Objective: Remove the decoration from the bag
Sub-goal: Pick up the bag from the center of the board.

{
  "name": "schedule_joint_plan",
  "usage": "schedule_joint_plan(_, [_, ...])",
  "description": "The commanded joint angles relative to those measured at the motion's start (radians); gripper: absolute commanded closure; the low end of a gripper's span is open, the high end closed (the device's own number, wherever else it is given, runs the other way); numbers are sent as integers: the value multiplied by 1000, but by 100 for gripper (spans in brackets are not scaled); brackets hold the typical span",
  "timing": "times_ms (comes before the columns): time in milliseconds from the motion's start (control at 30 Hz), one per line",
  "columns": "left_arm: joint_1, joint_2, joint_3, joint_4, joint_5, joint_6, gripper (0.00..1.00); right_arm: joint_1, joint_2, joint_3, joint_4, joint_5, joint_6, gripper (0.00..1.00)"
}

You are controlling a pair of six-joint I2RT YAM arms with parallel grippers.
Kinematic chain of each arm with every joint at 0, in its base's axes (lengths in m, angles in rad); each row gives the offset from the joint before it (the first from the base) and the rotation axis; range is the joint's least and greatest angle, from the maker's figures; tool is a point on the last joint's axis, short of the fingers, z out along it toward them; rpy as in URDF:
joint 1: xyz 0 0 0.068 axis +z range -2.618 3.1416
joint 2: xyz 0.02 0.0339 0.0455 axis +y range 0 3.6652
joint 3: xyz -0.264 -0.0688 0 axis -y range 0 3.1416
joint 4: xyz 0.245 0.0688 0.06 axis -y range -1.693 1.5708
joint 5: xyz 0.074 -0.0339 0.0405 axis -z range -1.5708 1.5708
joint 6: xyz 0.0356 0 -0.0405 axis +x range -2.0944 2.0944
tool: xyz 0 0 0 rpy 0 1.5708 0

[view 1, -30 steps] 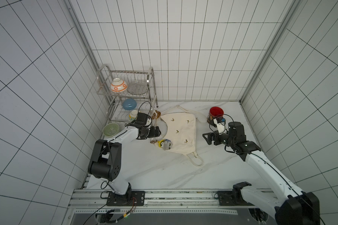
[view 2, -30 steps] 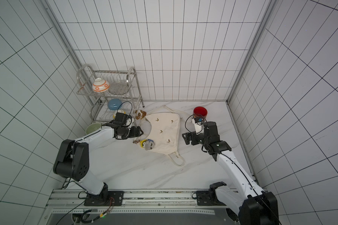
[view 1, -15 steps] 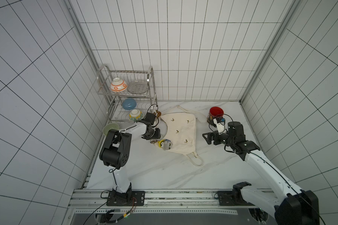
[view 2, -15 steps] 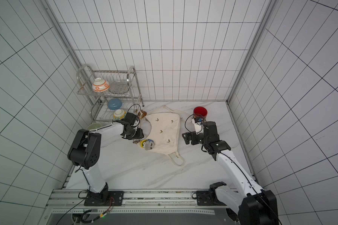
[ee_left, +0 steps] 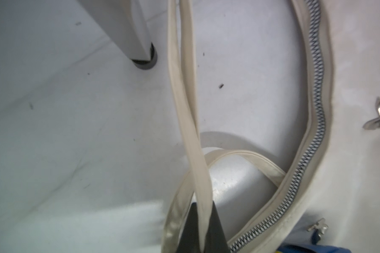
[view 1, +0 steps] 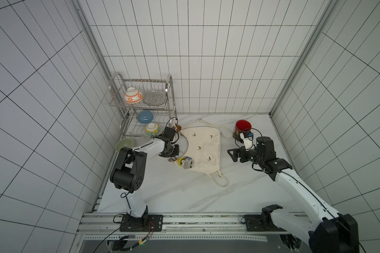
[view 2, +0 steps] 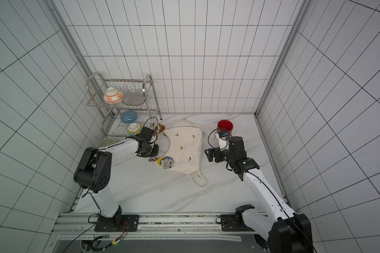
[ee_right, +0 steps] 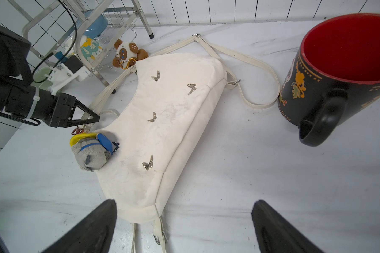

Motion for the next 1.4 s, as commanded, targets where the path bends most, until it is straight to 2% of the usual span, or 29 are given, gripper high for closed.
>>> schedule_joint_plan(0, [-4, -116, 16, -12, -5, -14, 100, 9, -21, -2, 33, -12, 8, 1])
schedule_joint_plan(267, [-10, -294, 64, -102, 73, -63, 100, 10, -42, 23, 92, -73, 7, 1])
schedule_joint_plan(600, [-48, -431, 269, -182, 119, -101, 100, 16, -38, 99, 161, -186, -8, 1])
schedule_joint_plan(733, [-102, -456, 333, -207, 81, -78, 100, 38, -37, 145, 163, -203, -47, 0])
schedule_joint_plan(867, [-176, -453, 458, -286, 10, 17, 100, 80, -35, 198, 162, -190, -106, 0])
schedule_joint_plan(1000, [-218, -444, 522, -339, -65, 70, 100, 135, -31, 238, 160, -152, -184, 1])
schedule_joint_plan(1133, [-241, -439, 460, -295, -87, 78, 100, 233, -21, 261, 110, -29, -344, 4])
schedule_joint_plan(1233, [-252, -437, 399, -194, -54, 7, 100, 338, -14, 262, 76, 139, -496, 9])
schedule_joint_plan(1367, [-282, -401, 406, -114, -44, -134, 100, 419, -14, 215, 146, 279, -486, 16])
